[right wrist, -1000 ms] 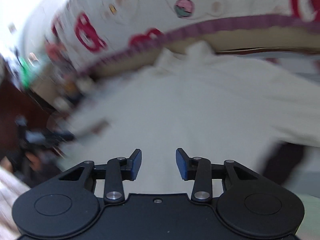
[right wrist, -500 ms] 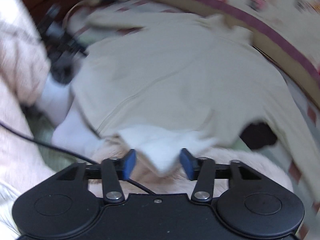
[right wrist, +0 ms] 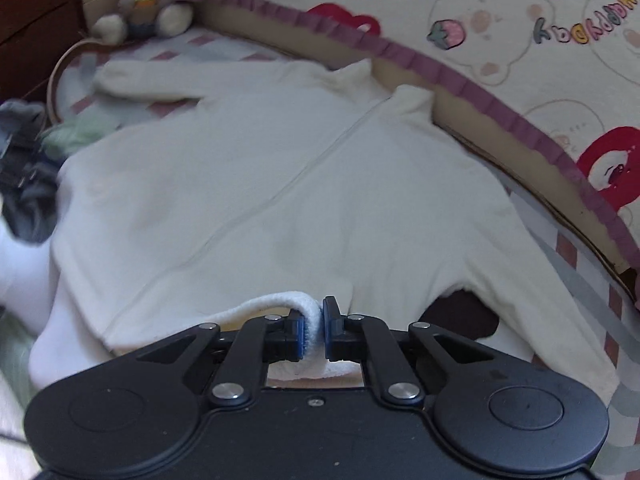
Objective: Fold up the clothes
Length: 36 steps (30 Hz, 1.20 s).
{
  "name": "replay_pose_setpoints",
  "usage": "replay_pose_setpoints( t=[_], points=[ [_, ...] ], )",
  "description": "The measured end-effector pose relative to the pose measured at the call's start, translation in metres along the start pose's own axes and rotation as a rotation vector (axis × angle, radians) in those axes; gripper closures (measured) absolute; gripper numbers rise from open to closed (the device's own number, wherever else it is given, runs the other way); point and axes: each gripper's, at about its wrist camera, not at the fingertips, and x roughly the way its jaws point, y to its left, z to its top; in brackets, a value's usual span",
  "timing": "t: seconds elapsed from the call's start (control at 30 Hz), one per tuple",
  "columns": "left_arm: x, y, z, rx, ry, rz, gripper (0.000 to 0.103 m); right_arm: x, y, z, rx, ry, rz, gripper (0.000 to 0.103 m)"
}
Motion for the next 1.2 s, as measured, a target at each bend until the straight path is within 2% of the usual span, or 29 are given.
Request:
replay_pose_setpoints(
  t=[0.1,0.17,0.2,0.27,0.3,0.43,0.53,0.57,0.7,0.77,0.9,1.03,1.1,1.2],
  points=[
    [0.003,-0.002,0.003,-0.018,-0.006,-0.031,0.059,0.004,-0.001,0.007,-0.005,-0.03,-0.021,0.096],
    [0.011,0.004,0.007,-0.094,-0.02,-0.053,0.057,0.007,-0.003,0.012,0.003,-0.048,-0.02,0.096],
    [0.015,0.008,0.011,-0.132,-0.025,-0.08,0.066,0.009,-0.004,0.015,0.003,-0.055,-0.029,0.097],
    [0.021,0.017,0.023,-0.192,-0.045,-0.153,0.096,0.014,-0.007,0.019,-0.009,-0.065,-0.062,0.097],
    [0.025,0.019,0.03,-0.219,-0.055,-0.177,0.096,0.017,-0.011,0.02,-0.021,-0.066,-0.092,0.097],
    [0.051,0.013,0.069,-0.271,-0.087,-0.115,0.096,0.036,-0.045,0.018,0.066,-0.039,-0.173,0.097],
    [0.078,0.014,0.087,-0.323,-0.075,-0.011,0.094,0.052,-0.065,0.006,0.158,-0.002,-0.202,0.097],
    [0.083,0.018,0.089,-0.361,-0.081,0.015,0.093,0.057,-0.069,0.0,0.188,0.013,-0.214,0.097],
    [0.08,0.033,0.081,-0.488,-0.146,0.03,0.089,0.062,-0.079,-0.013,0.277,0.029,-0.223,0.097],
    [0.066,0.027,0.077,-0.42,-0.171,0.049,0.085,0.064,-0.08,-0.014,0.287,0.037,-0.215,0.097],
    [0.033,0.009,0.068,-0.27,-0.219,0.074,0.06,0.069,-0.078,-0.01,0.286,0.04,-0.207,0.097],
    [0.01,-0.005,0.058,-0.172,-0.249,0.043,0.053,0.069,-0.078,-0.01,0.285,0.041,-0.202,0.097],
    [0.008,-0.013,0.054,-0.089,-0.241,0.002,0.042,0.068,-0.079,-0.01,0.29,0.036,-0.197,0.097],
    [0.022,-0.024,0.053,0.011,-0.18,0.014,0.041,0.068,-0.08,-0.012,0.291,0.029,-0.194,0.097]
  ],
)
